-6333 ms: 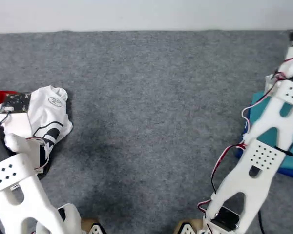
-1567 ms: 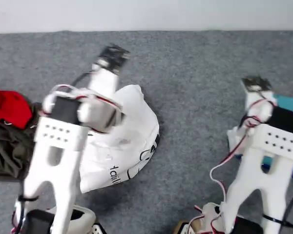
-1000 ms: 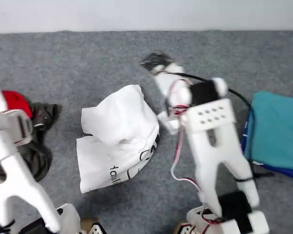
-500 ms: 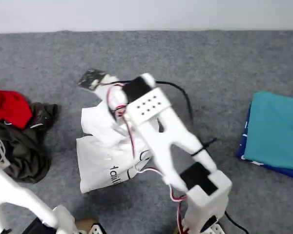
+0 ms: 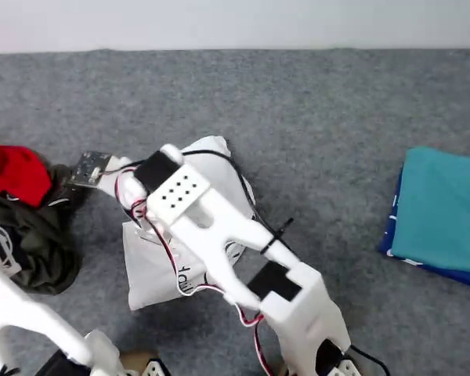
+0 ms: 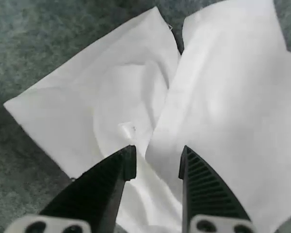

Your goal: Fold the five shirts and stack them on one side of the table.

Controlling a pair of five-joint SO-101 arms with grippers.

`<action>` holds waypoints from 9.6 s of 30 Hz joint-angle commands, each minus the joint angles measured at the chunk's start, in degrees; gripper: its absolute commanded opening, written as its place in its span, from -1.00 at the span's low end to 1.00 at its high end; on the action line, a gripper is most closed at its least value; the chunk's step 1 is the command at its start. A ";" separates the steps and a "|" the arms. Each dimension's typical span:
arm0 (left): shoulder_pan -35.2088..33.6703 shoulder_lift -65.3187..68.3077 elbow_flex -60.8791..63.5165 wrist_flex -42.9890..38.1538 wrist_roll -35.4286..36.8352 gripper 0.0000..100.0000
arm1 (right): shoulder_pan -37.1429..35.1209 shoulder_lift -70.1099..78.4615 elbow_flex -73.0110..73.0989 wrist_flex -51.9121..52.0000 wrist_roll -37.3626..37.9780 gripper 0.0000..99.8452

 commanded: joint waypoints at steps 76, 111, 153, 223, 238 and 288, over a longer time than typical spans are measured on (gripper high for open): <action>0.09 -1.85 -0.13 -0.97 -0.53 -0.63 | 22.55 -0.66 -18.46 5.76 0.70 -0.64; 0.18 -1.85 -0.13 -0.70 -0.44 -0.63 | 22.20 12.70 -21.63 -11.21 -0.26 -0.98; 58.81 28.22 -11.21 -19.16 -2.20 -0.55 | 51.47 -3.91 -22.68 8.22 8.18 -0.98; 47.03 0.26 -50.77 -3.25 -2.29 -0.99 | 63.25 -38.90 -24.09 -4.79 8.18 -0.98; 55.38 -18.29 -50.77 -2.46 -6.86 -0.99 | 63.52 -58.59 -24.09 -12.26 12.57 -0.98; 47.56 27.96 -26.86 -44.57 -8.62 -0.99 | 55.87 -31.96 19.96 -59.56 18.37 -0.98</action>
